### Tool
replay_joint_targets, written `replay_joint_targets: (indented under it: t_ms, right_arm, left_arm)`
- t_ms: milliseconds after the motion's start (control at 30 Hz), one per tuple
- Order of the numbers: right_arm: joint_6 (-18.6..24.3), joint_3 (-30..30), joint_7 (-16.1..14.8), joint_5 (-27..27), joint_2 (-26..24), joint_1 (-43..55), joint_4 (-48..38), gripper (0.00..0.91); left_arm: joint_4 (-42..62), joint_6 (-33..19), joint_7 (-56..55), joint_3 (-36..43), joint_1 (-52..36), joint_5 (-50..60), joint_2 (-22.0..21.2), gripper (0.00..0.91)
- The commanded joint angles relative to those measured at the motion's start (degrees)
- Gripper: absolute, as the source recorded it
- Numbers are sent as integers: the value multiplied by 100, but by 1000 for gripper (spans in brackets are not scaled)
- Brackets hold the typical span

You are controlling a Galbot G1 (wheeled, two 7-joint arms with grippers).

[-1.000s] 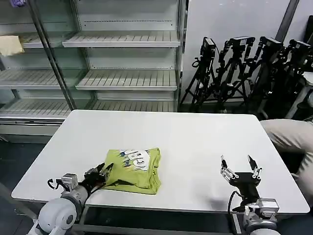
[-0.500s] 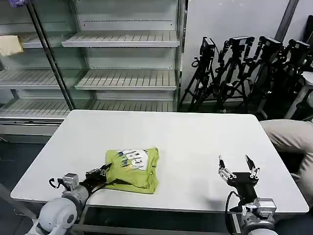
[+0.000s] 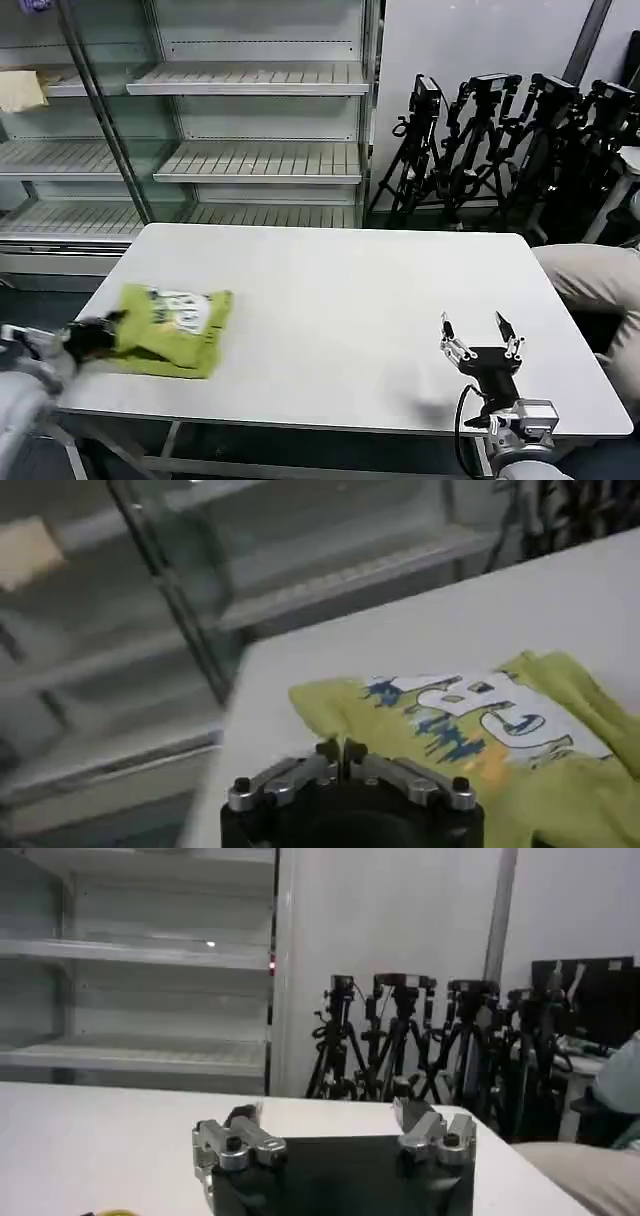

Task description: Fold and organize the clothes.

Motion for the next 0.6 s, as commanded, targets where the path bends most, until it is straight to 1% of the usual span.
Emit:
replay_joint_targets:
  t_ms: [33, 67, 100, 133, 167, 200, 233, 267, 300, 333, 467, 500, 567, 600]
  right_arm:
    - [12, -98, 15, 23, 17, 141, -64, 907]
    - [13, -107, 17, 24, 11, 154, -74, 907]
    - [12, -104, 15, 24, -1, 175, -93, 907]
    - [11, -99, 17, 26, -7, 172, -93, 907]
    - [12, -84, 15, 27, -14, 165, -100, 907]
    - [13, -73, 15, 23, -14, 162, -110, 907]
    - [12, -66, 20, 19, -12, 163, -122, 907]
    - [12, -56, 23, 18, -5, 165, -128, 907]
    - [10, -51, 26, 14, 3, 160, -126, 907]
    - [5, -47, 29, 10, 10, 154, -110, 907]
    - [-24, -18, 43, -5, -17, 104, -59, 907]
    - [-23, -18, 45, -17, -20, 92, -60, 907]
    - [-22, -14, 61, -102, 22, 56, -46, 907]
    - [-26, -4, 62, -107, 27, 49, -33, 907]
  left_arm:
    - [50, -218, 422, -1632, 329, 611, 1777, 10]
    - [-215, -94, 302, -1624, 314, 592, 1698, 10]
    - [-588, 11, 47, -1548, 316, 440, 1530, 10]
    - [-1363, 92, -180, -1396, 270, 324, 1334, 10]
    - [-1454, 228, -329, -1130, 217, 226, 1219, 10]
    - [-2051, 371, -666, -678, 149, 228, 1016, 10]
    - [-2379, 433, -815, -131, 82, 287, 678, 10]
    - [-2597, 445, -957, 199, 54, 402, 532, 10]
    - [-2869, 521, -1216, 978, 80, 763, 123, 10]
    - [-3087, 524, -1336, 1424, 153, 1046, -196, 10]
    - [-3511, 522, -1428, 2966, 205, 1810, -1265, 10]
    - [-3551, 521, -1425, 3168, 213, 2061, -1404, 10]
    - [-3618, 524, -1400, 3751, 246, 2258, -1824, 10]
    - [-3602, 525, -1400, 3897, 224, 2283, -1941, 10]
